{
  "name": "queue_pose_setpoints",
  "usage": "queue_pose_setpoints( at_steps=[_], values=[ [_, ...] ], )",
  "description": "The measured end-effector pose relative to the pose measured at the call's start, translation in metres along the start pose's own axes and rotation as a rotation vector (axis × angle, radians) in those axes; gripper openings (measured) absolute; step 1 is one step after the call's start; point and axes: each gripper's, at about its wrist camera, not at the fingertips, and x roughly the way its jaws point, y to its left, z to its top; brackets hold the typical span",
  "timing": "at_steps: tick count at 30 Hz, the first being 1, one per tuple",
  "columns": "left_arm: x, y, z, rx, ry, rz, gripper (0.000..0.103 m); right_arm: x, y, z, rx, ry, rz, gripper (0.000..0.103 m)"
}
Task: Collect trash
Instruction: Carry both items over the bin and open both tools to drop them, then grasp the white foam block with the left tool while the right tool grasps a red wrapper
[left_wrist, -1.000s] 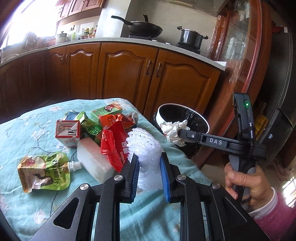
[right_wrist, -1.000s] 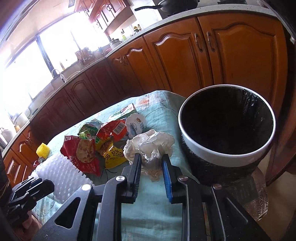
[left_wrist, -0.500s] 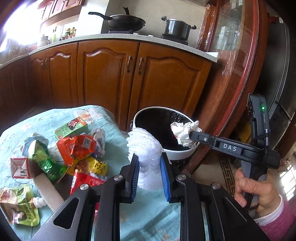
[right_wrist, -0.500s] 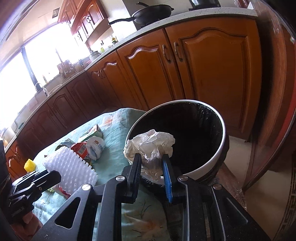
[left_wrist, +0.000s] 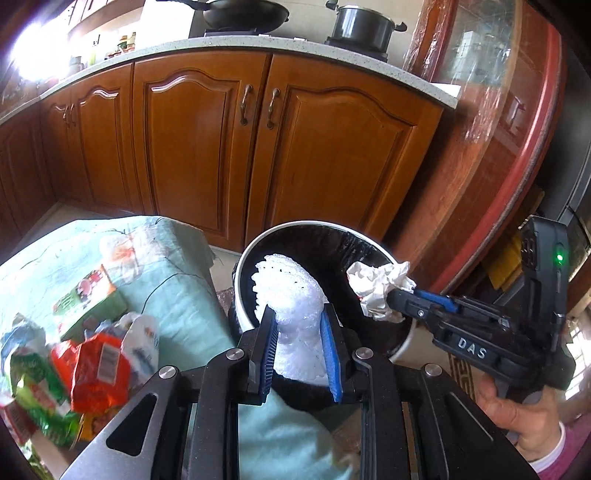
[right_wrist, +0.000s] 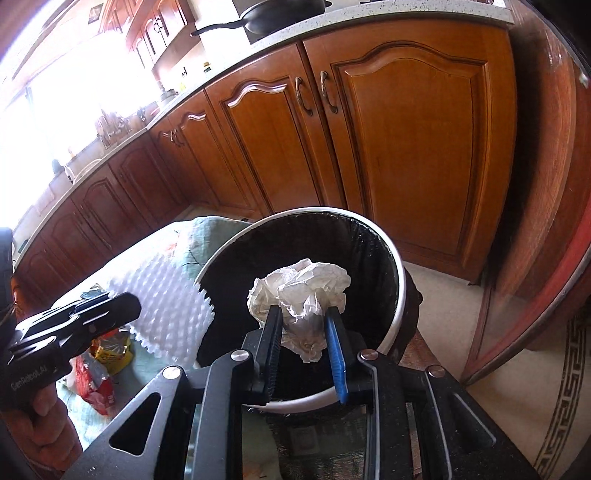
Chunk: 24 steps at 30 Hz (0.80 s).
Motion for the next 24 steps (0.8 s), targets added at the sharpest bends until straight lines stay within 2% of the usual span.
queue_pose_setpoints(
  at_steps=[4, 5, 6, 8, 10, 12, 16, 18, 24],
  values=[
    [0.027, -0.001, 0.015, 0.006, 0.034, 0.006, 0.026, 0.008, -0.005, 0.005, 0.007, 0.015, -0.009, 0.027],
    [0.032, -0.001, 0.018, 0.009, 0.039, 0.010, 0.030, 0.010, -0.006, 0.006, 0.010, 0.019, -0.009, 0.029],
    [0.037, -0.002, 0.020, 0.011, 0.048, 0.013, 0.033, 0.012, -0.008, 0.006, 0.016, 0.024, -0.008, 0.036],
    [0.044, -0.002, 0.023, 0.007, 0.061, 0.021, 0.047, 0.015, -0.010, 0.007, 0.028, 0.034, -0.005, 0.040],
    [0.046, -0.001, 0.023, -0.001, 0.061, 0.016, 0.056, 0.014, -0.010, 0.007, 0.032, 0.035, -0.007, 0.049],
    [0.047, -0.001, 0.022, -0.004, 0.061, 0.015, 0.060, 0.011, -0.011, 0.006, 0.038, 0.025, -0.003, 0.060],
    [0.039, 0.002, 0.015, 0.001, 0.055, -0.007, 0.070, 0.004, -0.011, 0.002, 0.049, 0.008, 0.000, 0.072],
    [0.034, 0.003, 0.010, -0.003, 0.049, -0.007, 0.072, -0.003, -0.009, -0.002, 0.052, -0.004, -0.003, 0.078],
    [-0.001, 0.010, -0.015, -0.034, 0.011, -0.019, 0.072, -0.023, 0.000, -0.016, 0.061, -0.024, 0.007, 0.086]
  ],
)
